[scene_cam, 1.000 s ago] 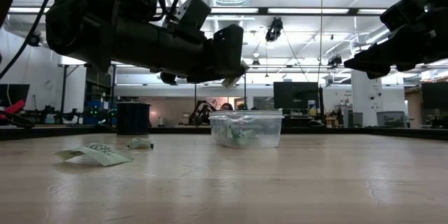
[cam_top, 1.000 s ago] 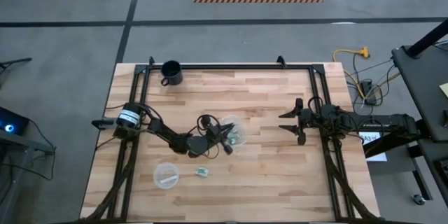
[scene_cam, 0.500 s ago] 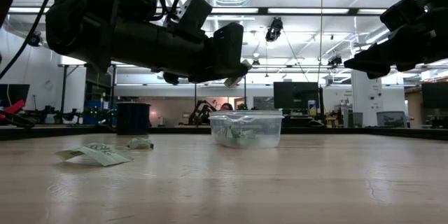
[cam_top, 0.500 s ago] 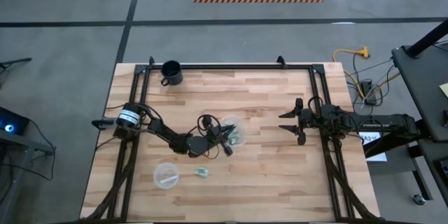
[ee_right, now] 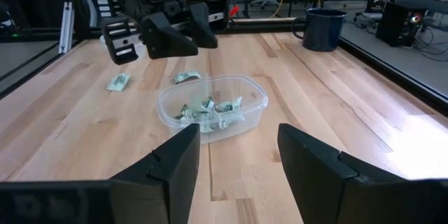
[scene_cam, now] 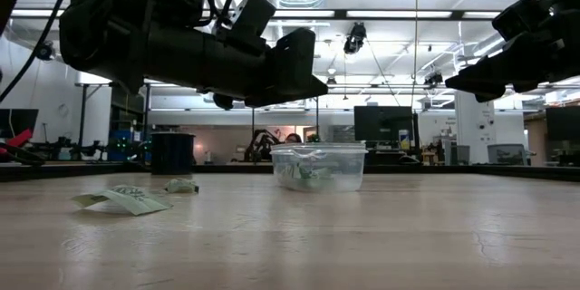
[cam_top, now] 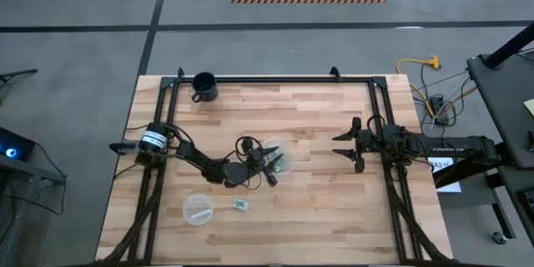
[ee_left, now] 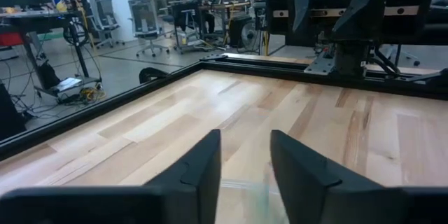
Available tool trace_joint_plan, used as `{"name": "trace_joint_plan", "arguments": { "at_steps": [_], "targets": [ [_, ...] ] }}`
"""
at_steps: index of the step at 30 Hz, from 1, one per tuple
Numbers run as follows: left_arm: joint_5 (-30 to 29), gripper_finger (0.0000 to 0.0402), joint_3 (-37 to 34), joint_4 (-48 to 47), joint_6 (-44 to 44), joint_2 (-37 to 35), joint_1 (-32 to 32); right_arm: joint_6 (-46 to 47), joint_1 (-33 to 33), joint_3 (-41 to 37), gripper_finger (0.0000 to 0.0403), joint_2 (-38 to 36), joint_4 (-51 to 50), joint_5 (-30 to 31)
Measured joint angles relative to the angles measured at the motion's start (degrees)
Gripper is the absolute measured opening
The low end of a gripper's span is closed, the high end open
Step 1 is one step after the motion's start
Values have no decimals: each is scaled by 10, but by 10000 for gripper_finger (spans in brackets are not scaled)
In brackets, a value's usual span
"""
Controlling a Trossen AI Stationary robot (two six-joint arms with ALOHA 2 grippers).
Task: Pick and place items into bin
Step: Put the stevia packet into the transparent bin
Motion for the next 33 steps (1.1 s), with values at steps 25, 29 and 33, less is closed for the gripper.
{"name": "trace_joint_plan", "arguments": {
  "at_steps": [25, 29, 33],
  "targets": [
    [1, 236, 0, -2, 0, 0, 0, -1, 0, 0, 183, 0, 0, 0],
    [0, 236, -1, -6, 8, 0, 0, -1, 0, 0, 183, 0, 0, 0],
    [1, 236, -1, -23, 26, -7, -3, -1, 0, 0, 183, 0, 0, 0]
  ]
}}
